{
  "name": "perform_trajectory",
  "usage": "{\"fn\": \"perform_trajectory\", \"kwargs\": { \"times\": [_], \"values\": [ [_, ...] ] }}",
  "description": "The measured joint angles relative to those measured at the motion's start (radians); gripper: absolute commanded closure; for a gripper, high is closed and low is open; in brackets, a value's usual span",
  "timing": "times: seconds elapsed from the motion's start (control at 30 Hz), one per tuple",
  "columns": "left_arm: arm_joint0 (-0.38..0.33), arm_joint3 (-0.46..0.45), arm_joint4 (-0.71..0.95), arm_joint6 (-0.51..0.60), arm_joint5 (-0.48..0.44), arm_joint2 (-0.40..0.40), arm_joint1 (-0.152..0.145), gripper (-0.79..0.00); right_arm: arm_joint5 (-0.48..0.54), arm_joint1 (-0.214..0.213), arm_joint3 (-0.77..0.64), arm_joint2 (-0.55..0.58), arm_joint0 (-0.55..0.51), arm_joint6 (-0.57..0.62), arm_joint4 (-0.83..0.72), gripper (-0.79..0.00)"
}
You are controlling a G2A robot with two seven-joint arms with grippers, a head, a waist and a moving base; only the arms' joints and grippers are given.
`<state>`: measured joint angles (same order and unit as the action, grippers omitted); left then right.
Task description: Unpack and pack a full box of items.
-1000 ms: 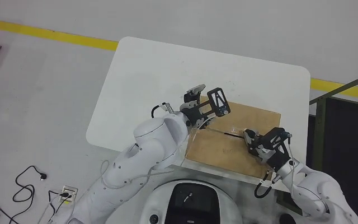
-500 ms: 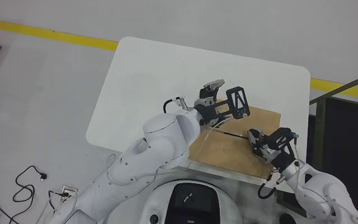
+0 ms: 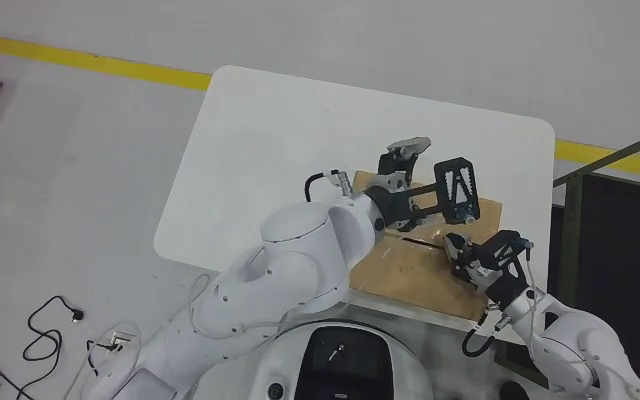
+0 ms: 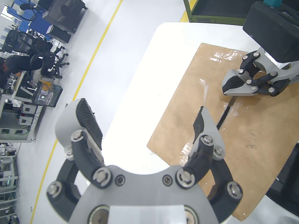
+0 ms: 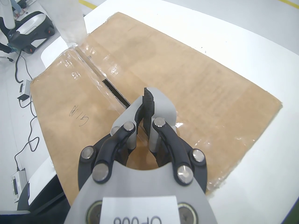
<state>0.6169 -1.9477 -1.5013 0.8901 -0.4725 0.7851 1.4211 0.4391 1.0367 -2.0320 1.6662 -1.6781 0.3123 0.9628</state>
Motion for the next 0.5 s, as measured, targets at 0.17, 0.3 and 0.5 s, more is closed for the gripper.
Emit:
{"fn": "perform_trajectory", "kwargs": {
  "times": [0.17,0.3,0.5],
  "values": [
    [0.007,-0.037,-0.056,0.098,-0.028,0.029,-0.007,-0.785,-0.001,0.001,0.000,-0.003,0.003,0.000,-0.002,0.000],
    [0.044,-0.030,-0.094,0.252,-0.026,0.037,-0.010,-0.785,-0.003,0.001,0.002,-0.005,0.006,0.005,-0.003,0.000],
    [0.100,0.033,-0.085,0.296,-0.001,0.090,-0.016,-0.785,-0.003,0.001,0.008,-0.007,0.011,0.006,-0.007,0.000]
  ]
}}
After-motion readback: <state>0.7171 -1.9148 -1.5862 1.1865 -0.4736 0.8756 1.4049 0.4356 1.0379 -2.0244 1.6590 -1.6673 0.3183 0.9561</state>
